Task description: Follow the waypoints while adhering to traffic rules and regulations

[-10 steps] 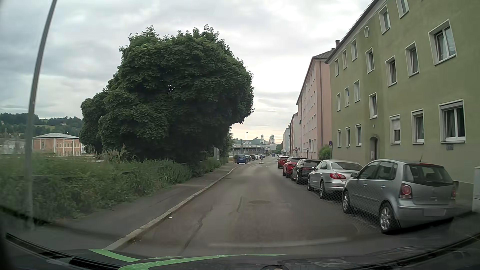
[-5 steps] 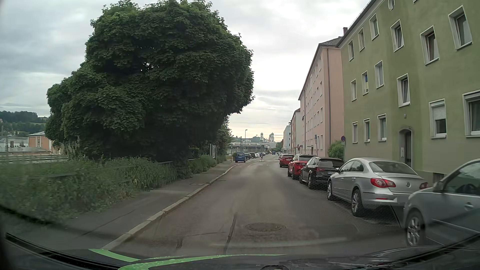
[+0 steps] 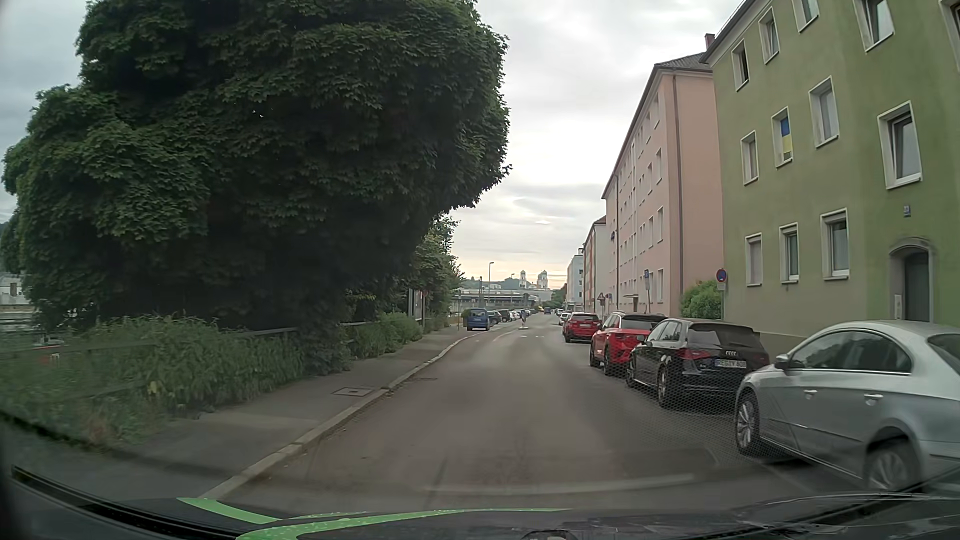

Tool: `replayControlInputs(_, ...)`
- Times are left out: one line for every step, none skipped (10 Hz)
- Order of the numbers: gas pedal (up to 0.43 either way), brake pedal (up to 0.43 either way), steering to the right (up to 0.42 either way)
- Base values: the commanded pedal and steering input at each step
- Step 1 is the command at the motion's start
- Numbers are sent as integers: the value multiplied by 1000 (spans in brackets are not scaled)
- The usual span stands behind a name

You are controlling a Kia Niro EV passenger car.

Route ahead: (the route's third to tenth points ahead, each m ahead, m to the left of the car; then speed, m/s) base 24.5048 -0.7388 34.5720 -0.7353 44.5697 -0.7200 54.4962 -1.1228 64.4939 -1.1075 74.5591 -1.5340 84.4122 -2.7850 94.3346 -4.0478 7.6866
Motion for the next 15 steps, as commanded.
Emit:
replayControlInputs(47,0,4)
replayControlInputs(47,0,4)
replayControlInputs(47,0,3)
replayControlInputs(47,0,4)
replayControlInputs(47,0,5)
replayControlInputs(47,0,5)
replayControlInputs(47,0,5)
replayControlInputs(47,0,5)
replayControlInputs(47,0,5)
replayControlInputs(47,0,5)
replayControlInputs(47,0,5)
replayControlInputs(47,0,7)
replayControlInputs(47,0,10)
replayControlInputs(47,0,11)
replayControlInputs(47,0,12)
